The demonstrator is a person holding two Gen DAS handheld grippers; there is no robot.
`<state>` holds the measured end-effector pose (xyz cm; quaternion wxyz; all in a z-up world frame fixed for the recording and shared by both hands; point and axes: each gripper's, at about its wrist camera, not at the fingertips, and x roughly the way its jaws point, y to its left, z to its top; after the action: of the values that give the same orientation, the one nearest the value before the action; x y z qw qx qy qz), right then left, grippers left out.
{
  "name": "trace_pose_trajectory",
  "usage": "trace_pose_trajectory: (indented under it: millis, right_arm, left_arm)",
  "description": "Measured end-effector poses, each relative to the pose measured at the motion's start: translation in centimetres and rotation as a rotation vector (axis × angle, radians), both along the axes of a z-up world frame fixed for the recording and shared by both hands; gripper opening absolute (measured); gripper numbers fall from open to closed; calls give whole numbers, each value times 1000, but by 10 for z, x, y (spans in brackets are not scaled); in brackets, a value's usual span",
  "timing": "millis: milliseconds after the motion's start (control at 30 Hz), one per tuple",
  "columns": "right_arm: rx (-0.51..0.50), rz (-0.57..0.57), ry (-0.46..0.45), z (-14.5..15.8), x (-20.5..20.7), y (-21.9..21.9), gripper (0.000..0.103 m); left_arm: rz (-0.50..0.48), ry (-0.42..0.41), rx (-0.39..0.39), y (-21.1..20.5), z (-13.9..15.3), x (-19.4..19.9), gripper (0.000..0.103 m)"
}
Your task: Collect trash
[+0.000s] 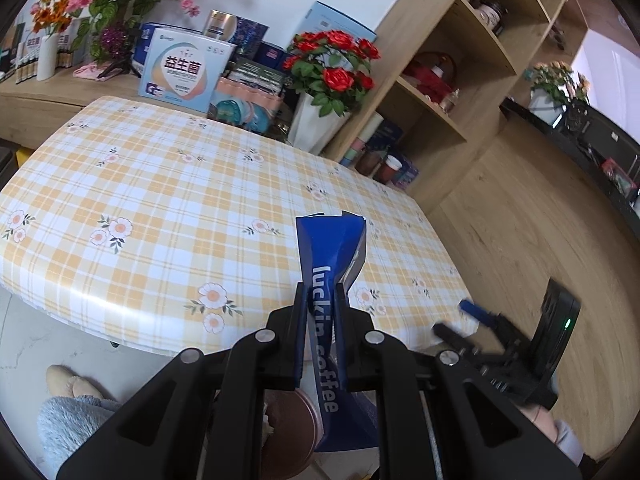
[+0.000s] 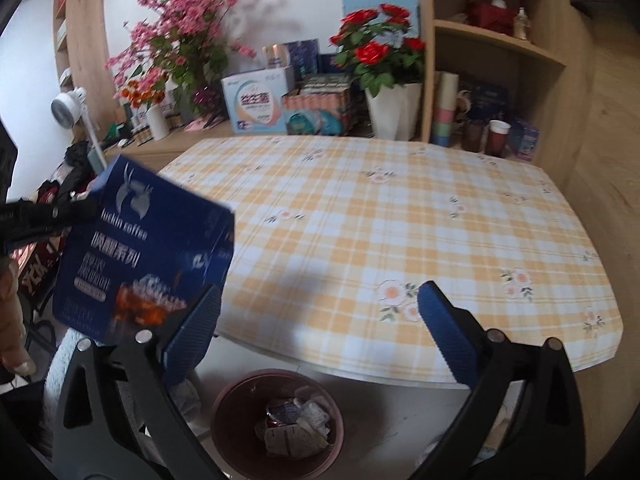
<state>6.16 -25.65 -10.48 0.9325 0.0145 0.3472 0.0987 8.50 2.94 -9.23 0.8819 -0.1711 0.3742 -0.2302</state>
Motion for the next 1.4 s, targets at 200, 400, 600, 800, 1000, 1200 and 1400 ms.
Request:
trace_pose_trajectory:
  millis: [200,400,600,800,1000,1200,1400]
  right_arm:
    - [11,-93,-42,13,-2,-35,97]
    - [33,-147,-67,21,-6,-62,97]
    - [14,-168,-64,17,-4,-73,97]
    - [17,-181,-51,10,-4,-76,97]
    - [-1,-167,-23,2,-5,-70,97]
    - [-24,-146,-2,0,-9,-61,97]
    - [-32,-119,-7,20,-9,-48,97]
  left_arm:
    - [-31,30,44,-16,-14,-3,12]
    - [-49,67,91,-31,-35,-6,12]
    - [-101,139,74,-47,-64,-10,13]
    - [-66,194,130,-46,-86,-11,63]
    - [37,138,239,-32,-81,-11,85]
    - [66,61,322,-26,-64,-12,90]
    - [83,-53,377,-21,-24,-11,93]
